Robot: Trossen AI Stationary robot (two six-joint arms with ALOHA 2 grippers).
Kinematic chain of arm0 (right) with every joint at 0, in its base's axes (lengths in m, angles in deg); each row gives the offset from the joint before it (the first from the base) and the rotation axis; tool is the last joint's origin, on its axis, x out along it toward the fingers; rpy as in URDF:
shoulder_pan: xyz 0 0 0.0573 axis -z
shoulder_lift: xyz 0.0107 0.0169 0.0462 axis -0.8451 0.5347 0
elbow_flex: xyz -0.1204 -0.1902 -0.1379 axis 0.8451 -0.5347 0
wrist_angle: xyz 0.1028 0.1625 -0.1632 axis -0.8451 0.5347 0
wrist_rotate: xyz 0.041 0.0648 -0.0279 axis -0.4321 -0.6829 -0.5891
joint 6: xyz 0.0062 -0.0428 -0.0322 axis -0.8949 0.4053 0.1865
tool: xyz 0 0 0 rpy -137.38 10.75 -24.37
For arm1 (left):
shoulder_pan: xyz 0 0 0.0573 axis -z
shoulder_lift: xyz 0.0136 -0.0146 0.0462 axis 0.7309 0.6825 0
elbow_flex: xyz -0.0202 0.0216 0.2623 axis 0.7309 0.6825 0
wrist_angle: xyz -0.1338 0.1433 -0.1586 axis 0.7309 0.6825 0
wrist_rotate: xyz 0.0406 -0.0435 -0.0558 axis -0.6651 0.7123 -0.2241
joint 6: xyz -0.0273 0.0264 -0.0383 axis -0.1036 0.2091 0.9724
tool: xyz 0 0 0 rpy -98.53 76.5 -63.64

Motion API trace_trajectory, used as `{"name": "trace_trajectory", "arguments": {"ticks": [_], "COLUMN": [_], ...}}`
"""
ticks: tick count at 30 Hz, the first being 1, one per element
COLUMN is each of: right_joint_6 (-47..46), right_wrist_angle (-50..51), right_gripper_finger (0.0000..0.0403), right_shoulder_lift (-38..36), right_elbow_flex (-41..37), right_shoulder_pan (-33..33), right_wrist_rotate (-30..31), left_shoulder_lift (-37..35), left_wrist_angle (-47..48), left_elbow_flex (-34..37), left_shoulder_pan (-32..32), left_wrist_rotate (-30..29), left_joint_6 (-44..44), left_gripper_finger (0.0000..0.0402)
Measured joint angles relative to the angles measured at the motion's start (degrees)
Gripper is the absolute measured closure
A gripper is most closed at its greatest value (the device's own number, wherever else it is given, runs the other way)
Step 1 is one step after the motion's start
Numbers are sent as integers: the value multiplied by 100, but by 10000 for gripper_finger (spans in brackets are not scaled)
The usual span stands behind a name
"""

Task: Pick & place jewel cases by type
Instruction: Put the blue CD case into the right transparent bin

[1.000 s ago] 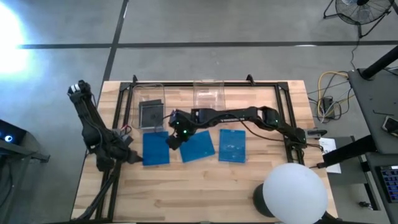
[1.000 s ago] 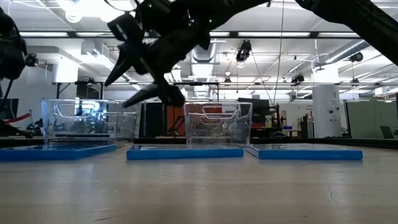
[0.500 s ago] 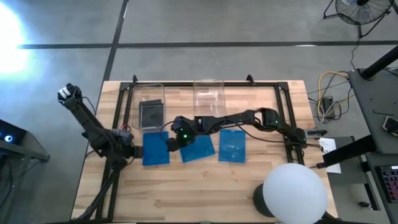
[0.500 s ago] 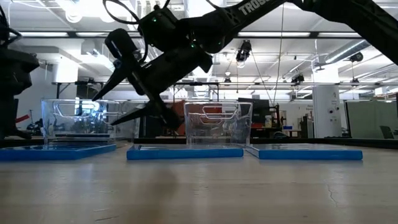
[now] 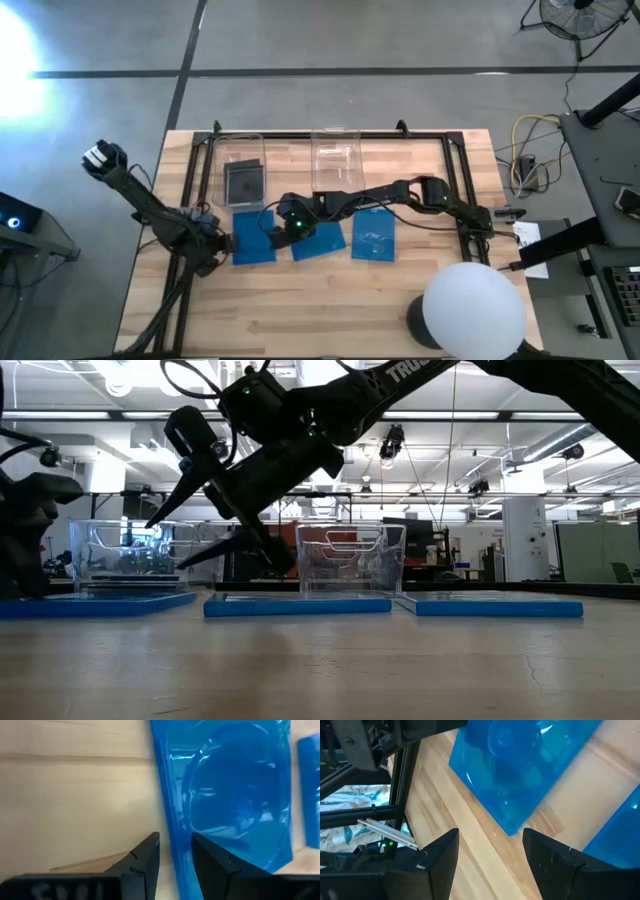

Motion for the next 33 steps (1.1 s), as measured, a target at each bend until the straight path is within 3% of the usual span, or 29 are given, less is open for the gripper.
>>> {"name": "trace_trajectory", "arguments": {"ticks": [13, 21, 33], "right_joint_6": [-589, -657, -415], "right_wrist_angle": [-69, 271, 663], "right_gripper_finger": [188, 188, 188], "right_shoulder_lift": [192, 186, 227], "right_elbow_flex": [-116, -101, -14], "right_shoulder_pan": [-52, -268, -780], "right_wrist_rotate": [338, 609, 68], "left_shoulder_lift": [337, 591, 1002], "left_wrist_angle": [-913, -956, -906], "left_elbow_flex": [-152, -347, -739], "left_shoulder_pan": [-155, -148, -139], "left_wrist_rotate": [-314, 37, 432], "left_joint_6": [-449, -624, -917], "left_gripper_finger": [307, 307, 307]}}
